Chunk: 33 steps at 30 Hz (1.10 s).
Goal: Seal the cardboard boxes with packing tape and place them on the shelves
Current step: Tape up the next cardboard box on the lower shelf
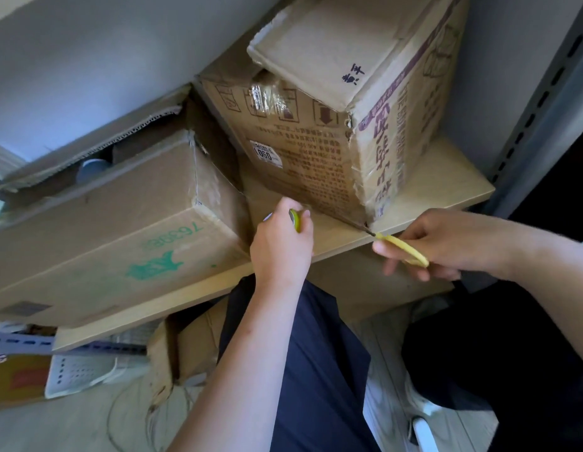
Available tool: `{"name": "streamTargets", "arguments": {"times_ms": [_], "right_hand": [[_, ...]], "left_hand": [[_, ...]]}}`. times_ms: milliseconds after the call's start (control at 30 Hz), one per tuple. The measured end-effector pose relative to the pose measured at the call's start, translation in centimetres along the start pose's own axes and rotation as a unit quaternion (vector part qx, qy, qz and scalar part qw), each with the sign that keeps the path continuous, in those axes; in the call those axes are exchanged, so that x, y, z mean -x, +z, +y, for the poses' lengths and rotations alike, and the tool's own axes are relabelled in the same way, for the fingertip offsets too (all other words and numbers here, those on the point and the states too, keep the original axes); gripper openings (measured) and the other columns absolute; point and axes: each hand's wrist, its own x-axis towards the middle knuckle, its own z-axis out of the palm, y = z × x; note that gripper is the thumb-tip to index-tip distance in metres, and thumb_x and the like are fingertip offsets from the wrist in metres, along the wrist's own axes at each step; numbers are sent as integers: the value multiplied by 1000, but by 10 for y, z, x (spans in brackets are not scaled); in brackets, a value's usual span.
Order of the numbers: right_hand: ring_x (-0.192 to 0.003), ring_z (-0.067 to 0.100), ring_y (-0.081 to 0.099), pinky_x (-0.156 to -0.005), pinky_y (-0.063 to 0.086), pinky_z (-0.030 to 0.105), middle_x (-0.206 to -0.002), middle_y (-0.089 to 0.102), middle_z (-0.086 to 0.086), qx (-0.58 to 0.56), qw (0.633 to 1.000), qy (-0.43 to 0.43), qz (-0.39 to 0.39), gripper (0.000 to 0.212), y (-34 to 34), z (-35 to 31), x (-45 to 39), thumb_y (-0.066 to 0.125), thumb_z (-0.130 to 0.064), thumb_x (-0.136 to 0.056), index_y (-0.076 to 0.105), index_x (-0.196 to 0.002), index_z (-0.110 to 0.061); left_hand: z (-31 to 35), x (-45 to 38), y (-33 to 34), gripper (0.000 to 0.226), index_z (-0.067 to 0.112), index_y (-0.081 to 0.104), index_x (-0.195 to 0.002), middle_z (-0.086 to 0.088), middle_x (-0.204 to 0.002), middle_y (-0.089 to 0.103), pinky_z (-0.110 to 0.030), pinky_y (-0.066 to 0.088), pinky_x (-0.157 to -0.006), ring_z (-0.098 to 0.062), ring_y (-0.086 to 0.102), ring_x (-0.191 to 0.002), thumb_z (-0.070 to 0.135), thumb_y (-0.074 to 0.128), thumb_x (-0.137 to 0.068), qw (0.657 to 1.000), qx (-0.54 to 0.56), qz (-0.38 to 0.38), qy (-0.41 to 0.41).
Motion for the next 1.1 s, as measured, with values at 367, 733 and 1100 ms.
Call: {"name": "streamTargets", "arguments": {"times_ms": [367, 733, 1100], "right_hand": [[-50, 6, 39, -46, 37, 17, -72, 59, 5, -141, 982, 28, -120, 70, -22, 14, 1, 84, -52, -62, 71, -106, 1], [-58, 2, 58, -53, 43, 14, -62, 63, -22, 227, 888, -280, 285, 42, -39, -131, 134, 73, -65, -51, 62, -90, -56], [-67, 1, 54, -54, 34, 8, -74, 63, -14, 224, 804, -291, 467, 20, -100, -214, 129, 71, -43, -86, 77, -92, -24]], "left_hand": [[6, 5, -10, 4, 34, 54, -97, 7, -73, 68, -36, 60, -57, -3, 67, -53, 35, 53, -100, 997, 64, -28, 21], [45, 30, -63, 6, 22, 59, -96, -8, -67, 69, -30, 52, -60, -19, 65, -55, 24, 55, -100, 945, 327, -15, -17], [142, 73, -195, 13, 8, 64, -98, -17, -64, 67, -26, 48, -46, -22, 56, -45, 20, 61, -96, 842, 539, -19, 29]]}}
